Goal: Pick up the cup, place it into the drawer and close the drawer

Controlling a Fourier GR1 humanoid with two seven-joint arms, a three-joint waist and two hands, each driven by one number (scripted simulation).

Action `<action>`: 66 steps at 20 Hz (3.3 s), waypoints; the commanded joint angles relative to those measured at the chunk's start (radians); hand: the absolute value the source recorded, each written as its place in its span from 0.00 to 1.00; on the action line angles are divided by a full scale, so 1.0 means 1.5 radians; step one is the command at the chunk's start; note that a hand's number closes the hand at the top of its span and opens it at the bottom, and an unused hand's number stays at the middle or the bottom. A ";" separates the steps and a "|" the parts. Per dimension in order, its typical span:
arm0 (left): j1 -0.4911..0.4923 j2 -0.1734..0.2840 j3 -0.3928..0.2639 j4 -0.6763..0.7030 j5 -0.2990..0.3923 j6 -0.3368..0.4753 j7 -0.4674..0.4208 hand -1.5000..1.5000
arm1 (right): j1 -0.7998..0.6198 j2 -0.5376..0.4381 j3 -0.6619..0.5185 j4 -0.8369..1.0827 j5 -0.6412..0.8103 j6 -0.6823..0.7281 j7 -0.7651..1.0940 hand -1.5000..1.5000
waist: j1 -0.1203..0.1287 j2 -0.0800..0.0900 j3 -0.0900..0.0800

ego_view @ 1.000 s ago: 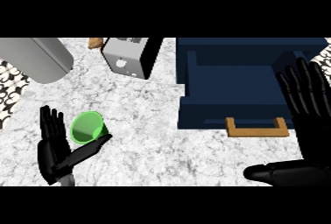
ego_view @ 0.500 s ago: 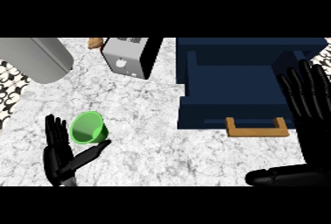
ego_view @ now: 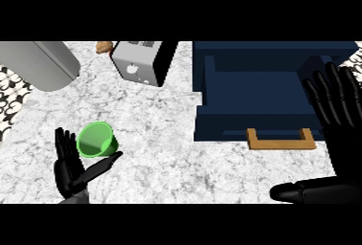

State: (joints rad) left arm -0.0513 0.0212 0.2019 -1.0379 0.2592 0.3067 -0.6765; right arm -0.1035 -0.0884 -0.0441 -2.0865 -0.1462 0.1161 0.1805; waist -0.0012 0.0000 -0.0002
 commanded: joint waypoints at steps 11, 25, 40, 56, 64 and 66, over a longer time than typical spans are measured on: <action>-0.075 0.034 0.025 0.143 0.027 -0.049 -0.068 0.00 | 0.007 0.006 0.001 -0.020 -0.013 0.003 0.020 0.00 | 0.000 0.000 0.000; -0.105 0.025 0.036 0.243 0.079 -0.150 -0.129 0.00 | -0.024 0.031 0.032 0.032 0.035 -0.019 -0.013 0.00 | 0.002 0.000 0.000; -0.214 0.064 0.067 0.425 0.091 -0.300 -0.280 1.00 | -0.002 0.009 0.015 -0.011 0.010 -0.002 0.023 0.00 | -0.004 0.001 0.000; -0.206 0.099 -0.019 0.294 0.030 -0.369 -0.230 1.00 | 0.036 -0.002 -0.021 -0.003 -0.016 0.023 -0.018 0.00 | 0.001 -0.001 0.000; -0.157 0.064 -0.108 0.050 0.014 -0.342 -0.106 1.00 | 0.030 -0.009 -0.036 0.000 -0.034 0.029 -0.012 0.00 | 0.008 -0.004 0.001; -0.177 0.059 -0.113 0.005 0.027 -0.333 -0.050 1.00 | -0.012 -0.039 -0.082 0.010 -0.060 0.027 0.020 0.00 | 0.007 -0.004 0.001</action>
State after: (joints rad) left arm -0.3170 0.1286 0.0750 -0.8775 0.2943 -0.2055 -0.8560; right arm -0.0882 -0.1007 -0.0892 -2.0820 -0.1760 0.1407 0.1837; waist 0.0080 -0.0047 0.0010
